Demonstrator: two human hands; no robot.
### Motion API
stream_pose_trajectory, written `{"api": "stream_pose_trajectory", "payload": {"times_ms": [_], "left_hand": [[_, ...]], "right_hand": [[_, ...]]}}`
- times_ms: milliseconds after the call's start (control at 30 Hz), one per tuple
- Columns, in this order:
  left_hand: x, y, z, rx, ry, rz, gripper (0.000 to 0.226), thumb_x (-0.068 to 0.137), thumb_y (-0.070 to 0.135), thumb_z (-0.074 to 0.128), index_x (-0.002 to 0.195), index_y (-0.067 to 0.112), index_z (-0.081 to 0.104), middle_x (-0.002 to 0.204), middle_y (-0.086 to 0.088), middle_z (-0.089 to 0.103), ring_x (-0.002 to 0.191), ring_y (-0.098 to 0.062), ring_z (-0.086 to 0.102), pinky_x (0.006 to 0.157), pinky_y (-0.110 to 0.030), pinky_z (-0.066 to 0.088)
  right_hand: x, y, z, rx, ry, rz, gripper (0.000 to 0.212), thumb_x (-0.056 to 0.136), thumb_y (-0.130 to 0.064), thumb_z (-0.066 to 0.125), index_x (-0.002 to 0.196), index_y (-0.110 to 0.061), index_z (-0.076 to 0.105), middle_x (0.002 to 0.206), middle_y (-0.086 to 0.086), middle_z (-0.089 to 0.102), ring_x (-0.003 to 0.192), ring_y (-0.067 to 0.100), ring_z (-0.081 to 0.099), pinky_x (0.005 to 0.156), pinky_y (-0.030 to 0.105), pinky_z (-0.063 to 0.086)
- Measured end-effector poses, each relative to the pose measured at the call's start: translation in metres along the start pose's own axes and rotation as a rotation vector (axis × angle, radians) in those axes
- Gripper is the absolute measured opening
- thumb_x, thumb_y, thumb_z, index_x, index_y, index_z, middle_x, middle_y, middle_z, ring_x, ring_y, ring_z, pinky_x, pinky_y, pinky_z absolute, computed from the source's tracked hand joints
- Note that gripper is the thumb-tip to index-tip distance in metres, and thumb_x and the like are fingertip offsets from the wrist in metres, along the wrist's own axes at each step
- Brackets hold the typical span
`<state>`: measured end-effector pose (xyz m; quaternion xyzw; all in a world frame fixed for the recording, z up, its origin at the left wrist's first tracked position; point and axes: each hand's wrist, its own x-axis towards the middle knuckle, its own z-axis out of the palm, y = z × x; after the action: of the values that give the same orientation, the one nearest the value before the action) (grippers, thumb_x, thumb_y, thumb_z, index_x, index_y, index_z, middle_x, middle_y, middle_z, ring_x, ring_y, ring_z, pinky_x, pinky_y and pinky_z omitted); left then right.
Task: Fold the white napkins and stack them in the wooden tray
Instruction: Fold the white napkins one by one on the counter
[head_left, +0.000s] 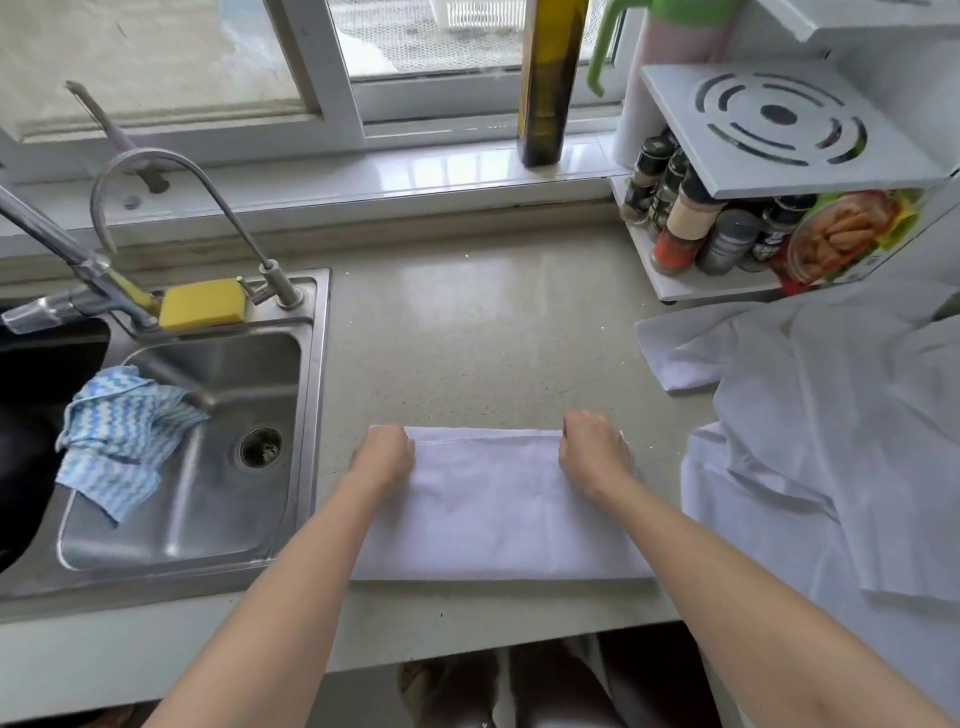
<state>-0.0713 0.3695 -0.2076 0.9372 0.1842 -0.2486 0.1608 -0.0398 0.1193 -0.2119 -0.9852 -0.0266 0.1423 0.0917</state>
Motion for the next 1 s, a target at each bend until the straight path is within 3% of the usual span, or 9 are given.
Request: {"api": "stream_pose_trajectory", "payload": {"times_ms": [367, 533, 1000], "left_hand": [[0.009, 0.001, 0.003, 0.190, 0.009, 0.125, 0.029, 0.103, 0.016, 0.030, 0.122, -0.002, 0.044, 0.124, -0.024, 0.054, 0.114, -0.039, 0.052, 0.090, -0.040, 0.040], [0.015, -0.001, -0.003, 0.177, -0.070, 0.142, 0.027, 0.096, -0.003, 0.028, 0.121, -0.004, 0.039, 0.122, -0.028, 0.054, 0.111, -0.040, 0.053, 0.089, -0.042, 0.041], [0.021, 0.000, 0.002, 0.149, -0.061, 0.069, 0.023, 0.099, 0.002, 0.031, 0.121, -0.002, 0.039, 0.120, -0.028, 0.055, 0.110, -0.042, 0.053, 0.088, -0.044, 0.042]], "right_hand": [[0.000, -0.002, 0.006, -0.064, 0.019, 0.022, 0.031, 0.085, 0.002, 0.040, 0.112, -0.008, 0.049, 0.120, 0.012, 0.054, 0.114, 0.029, 0.045, 0.093, 0.032, 0.034], [-0.002, -0.002, 0.007, -0.100, 0.025, 0.014, 0.031, 0.085, 0.002, 0.039, 0.114, -0.008, 0.047, 0.120, 0.013, 0.053, 0.113, 0.029, 0.045, 0.093, 0.032, 0.034], [0.002, -0.004, 0.006, -0.144, 0.013, 0.039, 0.031, 0.086, -0.002, 0.039, 0.116, -0.008, 0.047, 0.122, 0.012, 0.053, 0.115, 0.029, 0.045, 0.094, 0.033, 0.034]]}}
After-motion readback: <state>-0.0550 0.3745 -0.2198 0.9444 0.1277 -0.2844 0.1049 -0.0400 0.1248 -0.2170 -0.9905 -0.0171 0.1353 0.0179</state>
